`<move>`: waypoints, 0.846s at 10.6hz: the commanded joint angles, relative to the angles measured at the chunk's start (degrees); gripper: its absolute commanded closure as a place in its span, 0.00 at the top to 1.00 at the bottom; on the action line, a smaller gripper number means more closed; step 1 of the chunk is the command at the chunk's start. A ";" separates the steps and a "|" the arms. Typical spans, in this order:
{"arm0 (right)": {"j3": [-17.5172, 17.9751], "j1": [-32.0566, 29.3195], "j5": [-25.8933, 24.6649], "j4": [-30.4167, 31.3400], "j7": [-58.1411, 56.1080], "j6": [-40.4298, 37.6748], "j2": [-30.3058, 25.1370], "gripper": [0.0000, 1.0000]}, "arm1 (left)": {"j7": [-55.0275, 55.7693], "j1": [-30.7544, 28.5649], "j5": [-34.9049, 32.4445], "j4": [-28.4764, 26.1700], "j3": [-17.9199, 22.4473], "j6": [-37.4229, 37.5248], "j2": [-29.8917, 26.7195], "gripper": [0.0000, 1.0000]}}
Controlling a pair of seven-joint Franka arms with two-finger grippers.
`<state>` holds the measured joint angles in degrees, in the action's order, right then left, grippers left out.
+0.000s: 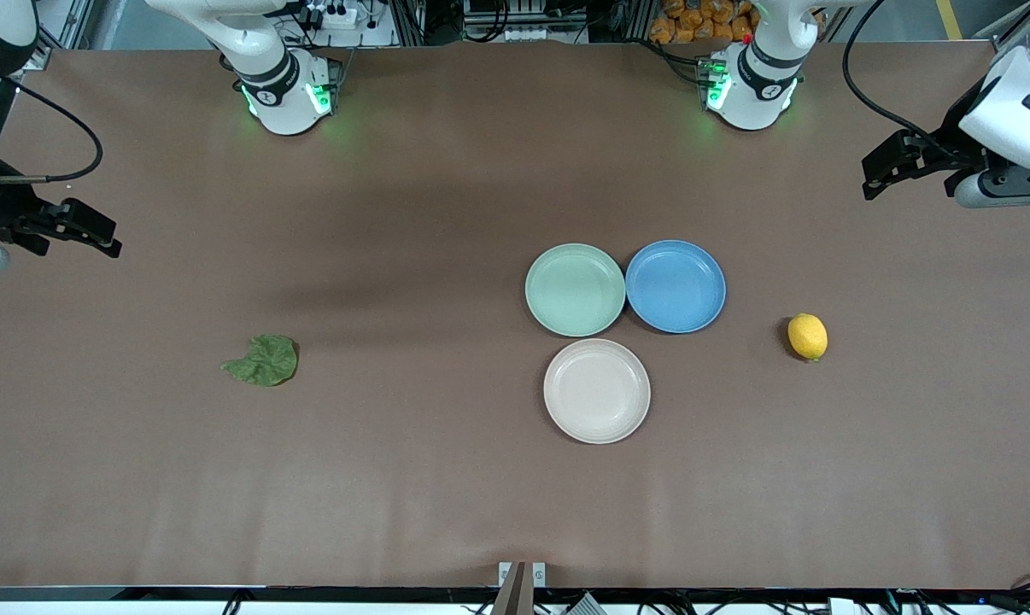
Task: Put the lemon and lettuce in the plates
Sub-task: 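Reach the right gripper to the lettuce while the left gripper reaches the lemon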
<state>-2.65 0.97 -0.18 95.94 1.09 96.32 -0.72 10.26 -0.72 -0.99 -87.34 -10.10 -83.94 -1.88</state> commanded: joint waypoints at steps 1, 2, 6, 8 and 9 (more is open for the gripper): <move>0.10 -0.18 0.97 0.65 -0.04 0.89 -0.16 1.00 | -1.29 -0.07 -0.77 1.21 -0.19 1.24 0.38 1.00; 0.10 -0.18 0.97 0.65 -0.04 0.72 -0.25 1.00 | -1.21 -0.07 -0.77 1.29 -0.27 1.24 0.56 1.00; 0.10 -0.44 0.97 0.56 -0.04 1.15 -0.25 1.00 | -1.47 -0.07 -0.68 2.79 0.43 1.24 2.40 1.00; 0.10 -0.44 0.97 2.91 0.05 4.64 0.45 1.00 | -1.56 0.19 -1.12 2.70 0.43 1.24 4.16 1.00; 0.10 -0.35 0.97 4.41 0.49 7.19 1.93 1.00 | -1.47 0.02 -1.29 2.35 0.52 1.15 5.03 1.00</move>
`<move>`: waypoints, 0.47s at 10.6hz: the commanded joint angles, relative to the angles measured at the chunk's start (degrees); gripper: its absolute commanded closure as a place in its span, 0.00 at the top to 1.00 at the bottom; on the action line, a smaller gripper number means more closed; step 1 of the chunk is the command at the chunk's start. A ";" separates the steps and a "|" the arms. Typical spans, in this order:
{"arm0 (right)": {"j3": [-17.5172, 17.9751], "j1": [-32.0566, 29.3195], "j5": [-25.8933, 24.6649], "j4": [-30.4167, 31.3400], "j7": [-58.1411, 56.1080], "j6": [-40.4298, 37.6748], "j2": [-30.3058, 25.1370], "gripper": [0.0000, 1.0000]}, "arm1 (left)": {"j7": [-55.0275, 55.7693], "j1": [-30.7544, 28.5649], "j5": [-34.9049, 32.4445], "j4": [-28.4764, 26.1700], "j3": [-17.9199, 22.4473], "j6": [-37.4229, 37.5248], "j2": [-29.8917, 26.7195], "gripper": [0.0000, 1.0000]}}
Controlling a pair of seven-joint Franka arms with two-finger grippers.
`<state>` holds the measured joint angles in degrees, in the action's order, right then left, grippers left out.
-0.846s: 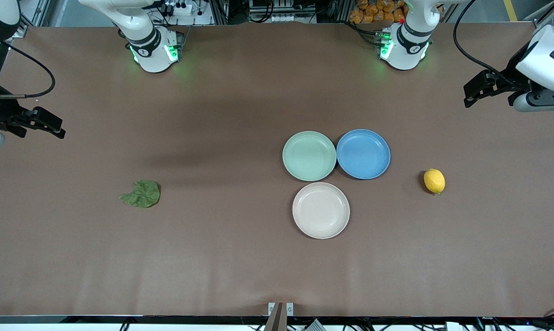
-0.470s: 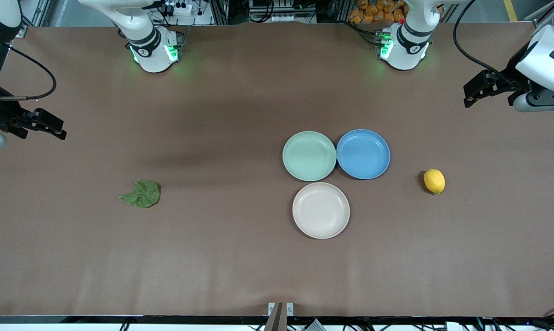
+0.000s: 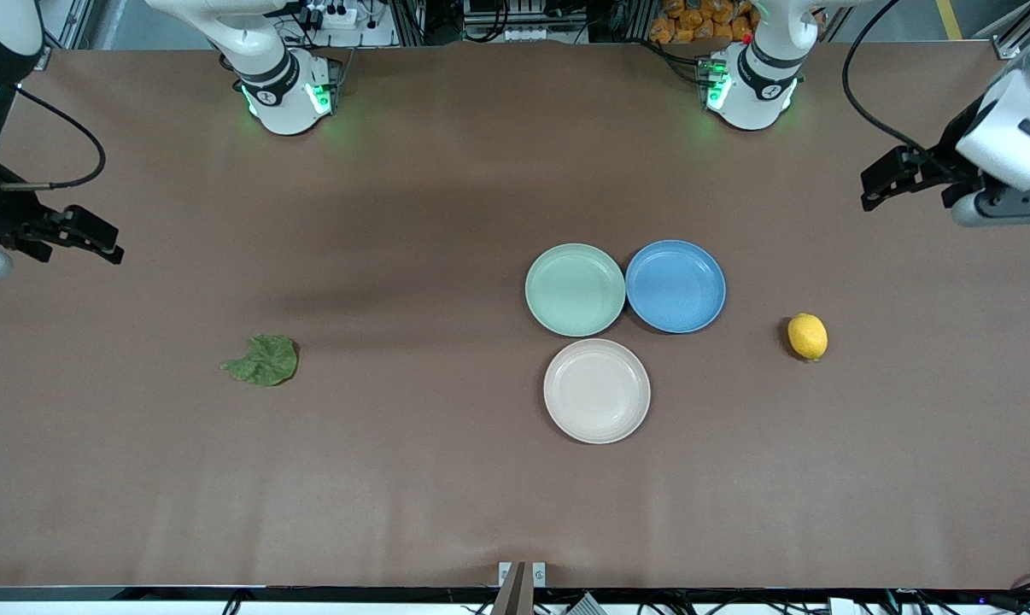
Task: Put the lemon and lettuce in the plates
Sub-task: 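Reach the right gripper to the lettuce while the left gripper reaches the lemon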
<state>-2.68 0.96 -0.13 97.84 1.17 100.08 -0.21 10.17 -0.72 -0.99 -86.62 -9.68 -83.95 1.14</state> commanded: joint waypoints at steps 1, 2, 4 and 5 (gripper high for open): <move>0.13 -0.17 0.92 2.53 1.02 4.59 4.57 1.00 | -1.38 -0.16 -1.38 1.37 0.10 1.07 3.68 1.00; 0.21 0.18 0.92 3.14 1.03 7.73 7.73 1.00 | -1.30 -0.25 -2.08 0.93 0.10 0.98 4.56 1.00; 0.22 1.49 0.92 3.76 1.81 13.01 12.93 1.00 | -1.21 0.01 -4.78 -2.21 0.01 -0.50 6.93 1.00; 0.22 2.37 0.92 3.76 4.78 13.99 14.69 1.00 | -1.12 0.01 -6.11 -5.71 -0.17 -3.74 7.03 1.00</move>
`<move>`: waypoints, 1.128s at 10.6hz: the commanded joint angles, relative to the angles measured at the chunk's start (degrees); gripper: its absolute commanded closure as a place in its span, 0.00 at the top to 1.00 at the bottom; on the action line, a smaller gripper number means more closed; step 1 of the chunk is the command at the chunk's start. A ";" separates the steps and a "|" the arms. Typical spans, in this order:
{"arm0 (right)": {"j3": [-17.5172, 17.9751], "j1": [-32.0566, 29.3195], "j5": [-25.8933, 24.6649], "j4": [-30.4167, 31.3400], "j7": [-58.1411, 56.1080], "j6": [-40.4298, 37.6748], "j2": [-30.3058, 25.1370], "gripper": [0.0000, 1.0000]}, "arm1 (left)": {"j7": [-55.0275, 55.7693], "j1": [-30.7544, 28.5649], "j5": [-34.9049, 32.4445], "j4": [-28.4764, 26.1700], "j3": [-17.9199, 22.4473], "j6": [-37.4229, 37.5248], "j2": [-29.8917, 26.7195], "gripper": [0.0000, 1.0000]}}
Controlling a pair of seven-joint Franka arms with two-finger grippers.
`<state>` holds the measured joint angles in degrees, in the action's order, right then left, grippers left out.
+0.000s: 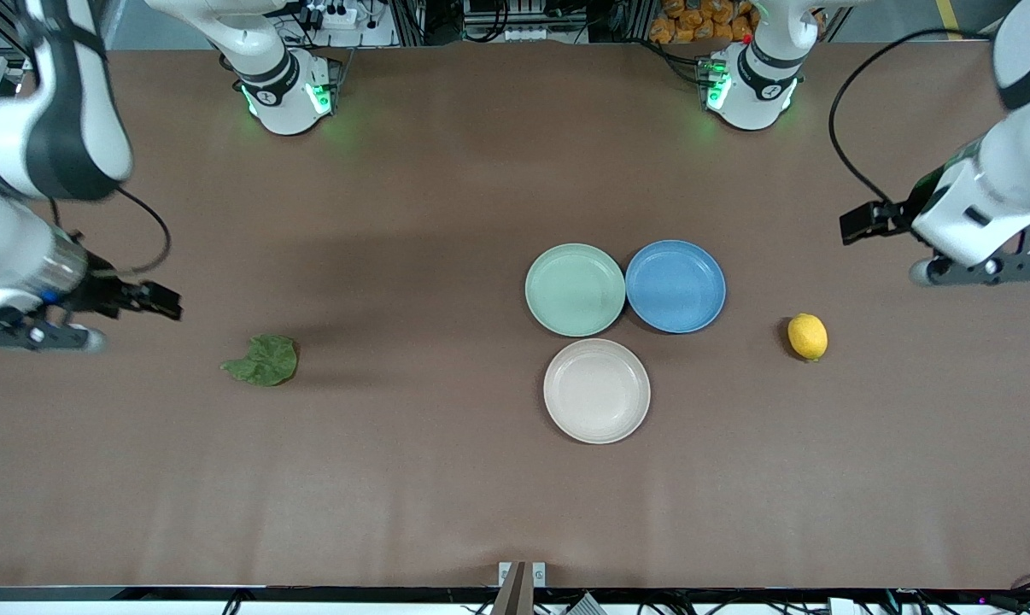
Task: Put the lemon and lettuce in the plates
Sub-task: 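Reach the right gripper to the lettuce while the left gripper reaches the lemon, then grasp the lettuce with the right gripper while the left gripper grasps the lemon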
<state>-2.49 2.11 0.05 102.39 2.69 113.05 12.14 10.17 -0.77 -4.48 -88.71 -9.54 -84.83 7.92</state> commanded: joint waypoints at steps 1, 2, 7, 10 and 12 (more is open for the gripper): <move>0.02 2.79 0.74 -0.79 5.99 1.29 3.84 1.00 | -1.12 -0.20 -2.64 -7.49 -0.30 -6.98 -0.01 1.00; 0.02 3.59 0.66 -0.79 8.36 2.52 6.03 1.00 | -1.12 -0.29 -2.55 -10.92 -0.22 -10.58 -0.09 1.00; 0.02 3.42 0.66 5.10 8.83 14.29 12.63 1.00 | -1.65 -3.18 -2.73 -19.75 -0.39 -21.16 3.23 1.00; 0.02 2.29 0.66 5.19 8.91 19.66 17.47 1.00 | -1.82 -4.06 -3.08 -19.83 -0.30 -26.52 8.07 1.00; 0.02 0.62 0.66 5.36 8.83 19.67 18.00 1.00 | -2.87 -5.29 -3.08 -19.92 -0.30 -29.24 10.26 1.00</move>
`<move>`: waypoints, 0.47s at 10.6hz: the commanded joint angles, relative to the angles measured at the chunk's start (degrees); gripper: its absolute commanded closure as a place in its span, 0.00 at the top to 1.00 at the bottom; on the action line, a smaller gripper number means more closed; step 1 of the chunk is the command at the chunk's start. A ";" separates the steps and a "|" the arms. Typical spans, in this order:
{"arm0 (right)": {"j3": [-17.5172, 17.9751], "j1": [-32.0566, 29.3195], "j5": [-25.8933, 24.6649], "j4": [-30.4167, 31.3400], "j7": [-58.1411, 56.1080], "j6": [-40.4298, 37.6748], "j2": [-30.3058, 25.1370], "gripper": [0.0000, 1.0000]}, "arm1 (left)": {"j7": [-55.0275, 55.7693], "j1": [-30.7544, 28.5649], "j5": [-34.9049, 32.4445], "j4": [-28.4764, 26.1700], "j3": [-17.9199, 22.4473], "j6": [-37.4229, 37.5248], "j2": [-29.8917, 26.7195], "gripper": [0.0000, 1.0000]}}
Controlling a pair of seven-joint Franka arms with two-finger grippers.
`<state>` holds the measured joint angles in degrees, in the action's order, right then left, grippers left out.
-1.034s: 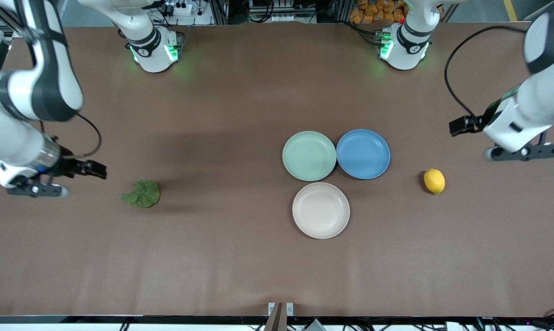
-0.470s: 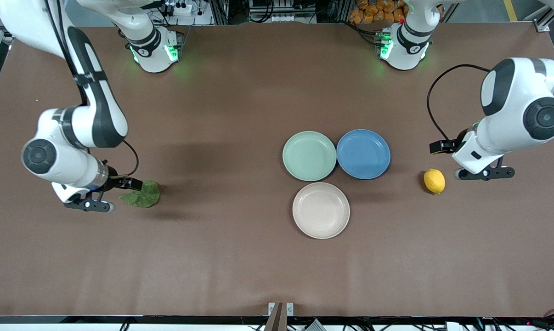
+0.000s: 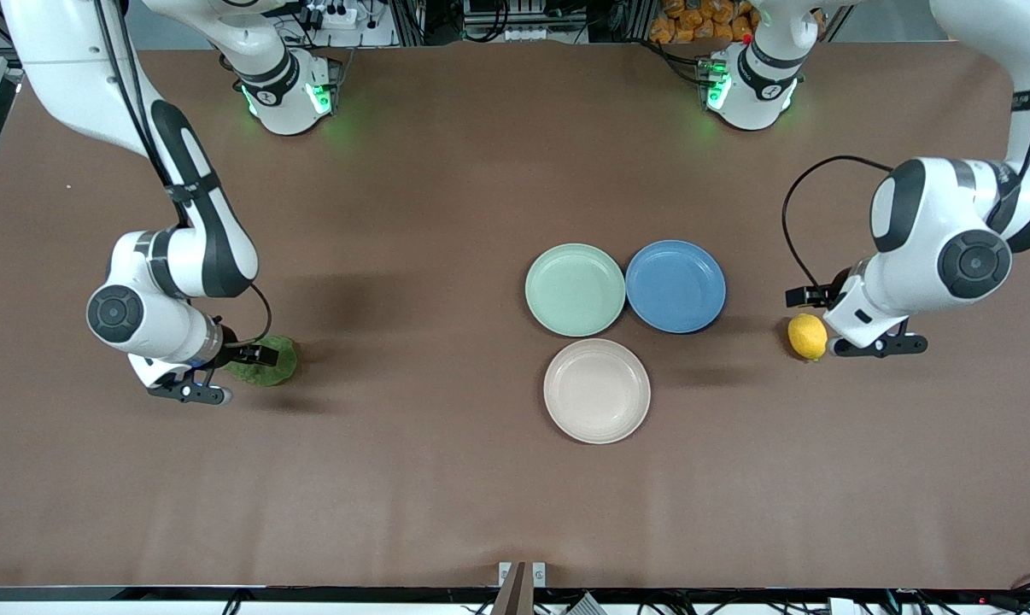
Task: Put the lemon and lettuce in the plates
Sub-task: 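Grasp the lettuce with the right gripper while the left gripper grasps the lemon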
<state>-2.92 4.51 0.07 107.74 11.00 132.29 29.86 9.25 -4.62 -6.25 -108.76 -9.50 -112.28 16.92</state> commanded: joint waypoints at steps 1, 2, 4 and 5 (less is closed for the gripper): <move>0.45 -2.83 0.63 -0.08 0.51 1.30 1.76 1.00 | -2.04 -1.53 -1.31 0.21 -0.35 -2.85 2.92 1.00; 0.45 -2.92 0.63 -0.08 0.60 2.78 2.39 1.00 | -2.04 -1.53 -1.31 0.39 -0.26 -2.94 4.59 1.00; 0.45 -3.01 0.72 -0.08 0.69 4.37 3.27 1.00 | -2.04 -2.85 -1.31 0.82 -0.17 -5.13 7.41 1.00; 0.45 -3.01 0.63 -0.08 0.60 4.82 3.88 0.91 | -2.04 -3.11 -1.48 1.00 -0.08 -6.45 8.90 1.00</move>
<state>-2.92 1.81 0.08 107.76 11.00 135.96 32.92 7.97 -6.73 -6.30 -108.76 -9.35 -117.14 23.63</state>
